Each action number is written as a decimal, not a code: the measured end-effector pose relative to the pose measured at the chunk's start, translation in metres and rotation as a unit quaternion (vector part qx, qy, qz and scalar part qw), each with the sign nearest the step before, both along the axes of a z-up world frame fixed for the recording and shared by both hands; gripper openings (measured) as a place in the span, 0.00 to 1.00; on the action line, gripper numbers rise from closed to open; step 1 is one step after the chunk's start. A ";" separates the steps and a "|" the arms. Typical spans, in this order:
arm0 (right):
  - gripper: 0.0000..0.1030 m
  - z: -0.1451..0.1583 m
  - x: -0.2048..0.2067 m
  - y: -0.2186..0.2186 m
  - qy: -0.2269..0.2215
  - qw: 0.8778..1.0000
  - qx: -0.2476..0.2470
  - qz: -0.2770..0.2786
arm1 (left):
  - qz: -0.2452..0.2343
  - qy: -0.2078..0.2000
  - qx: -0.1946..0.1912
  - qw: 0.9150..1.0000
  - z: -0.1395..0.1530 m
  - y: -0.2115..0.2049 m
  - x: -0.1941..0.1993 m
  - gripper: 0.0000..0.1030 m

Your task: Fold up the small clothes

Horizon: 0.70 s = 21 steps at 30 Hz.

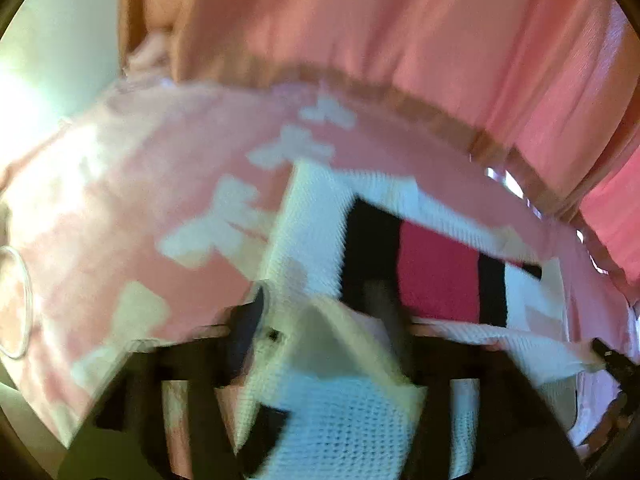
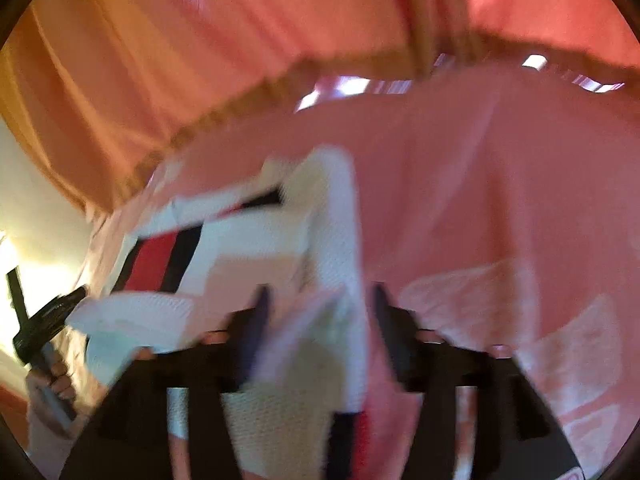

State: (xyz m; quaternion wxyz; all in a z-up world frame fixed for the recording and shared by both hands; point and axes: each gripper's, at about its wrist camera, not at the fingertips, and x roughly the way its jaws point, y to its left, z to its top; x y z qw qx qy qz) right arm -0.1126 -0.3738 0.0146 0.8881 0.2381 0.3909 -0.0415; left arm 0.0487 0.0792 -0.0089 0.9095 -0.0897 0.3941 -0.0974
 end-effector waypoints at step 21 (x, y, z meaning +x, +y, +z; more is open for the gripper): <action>0.15 -0.031 0.029 0.060 0.130 0.978 -0.026 0.160 | -0.219 0.113 0.069 0.967 -0.017 -0.061 -0.040 0.65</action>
